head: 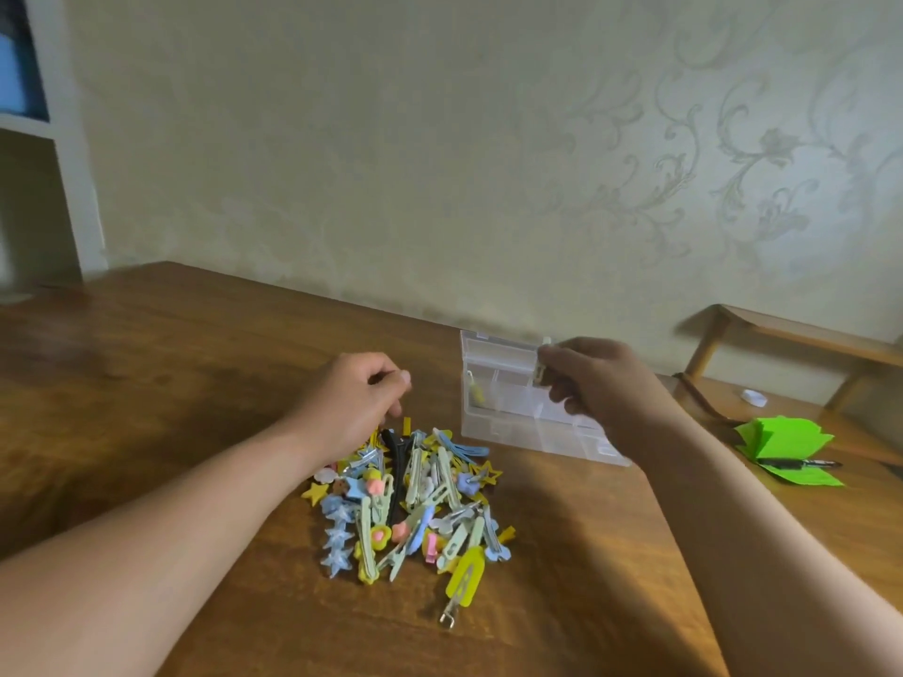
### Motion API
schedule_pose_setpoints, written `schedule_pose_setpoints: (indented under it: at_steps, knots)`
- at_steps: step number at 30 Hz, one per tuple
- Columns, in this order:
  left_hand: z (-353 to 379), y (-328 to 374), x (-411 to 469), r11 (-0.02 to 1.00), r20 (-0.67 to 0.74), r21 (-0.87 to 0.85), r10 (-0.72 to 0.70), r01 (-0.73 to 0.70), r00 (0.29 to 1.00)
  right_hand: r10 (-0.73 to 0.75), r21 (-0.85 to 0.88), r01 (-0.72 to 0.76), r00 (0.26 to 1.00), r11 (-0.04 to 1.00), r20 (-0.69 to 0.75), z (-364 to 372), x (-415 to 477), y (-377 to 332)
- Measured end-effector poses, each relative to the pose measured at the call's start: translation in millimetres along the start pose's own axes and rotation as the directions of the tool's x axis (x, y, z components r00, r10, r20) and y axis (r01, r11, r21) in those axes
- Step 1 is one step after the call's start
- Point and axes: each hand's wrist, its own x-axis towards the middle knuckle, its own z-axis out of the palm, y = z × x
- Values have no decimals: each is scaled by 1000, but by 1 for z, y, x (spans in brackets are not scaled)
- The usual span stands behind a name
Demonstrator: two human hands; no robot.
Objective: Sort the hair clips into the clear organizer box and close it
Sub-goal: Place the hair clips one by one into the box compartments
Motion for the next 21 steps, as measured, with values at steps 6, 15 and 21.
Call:
schedule_pose_setpoints:
  at_steps: [6,15,21]
  knots:
    - [-1,-2,1,1000,0,-14,-9,9,1000,-17,-546,20,1000,838,11,33,73,-16]
    - [-1,-2,3,999,5,39,-7,7,1000,175,-866,24,976,500,128,65,91,-9]
    - [-1,-2,2,1000,7,28,4,-4,1000,110,-751,-12,991,661,81,65,89,0]
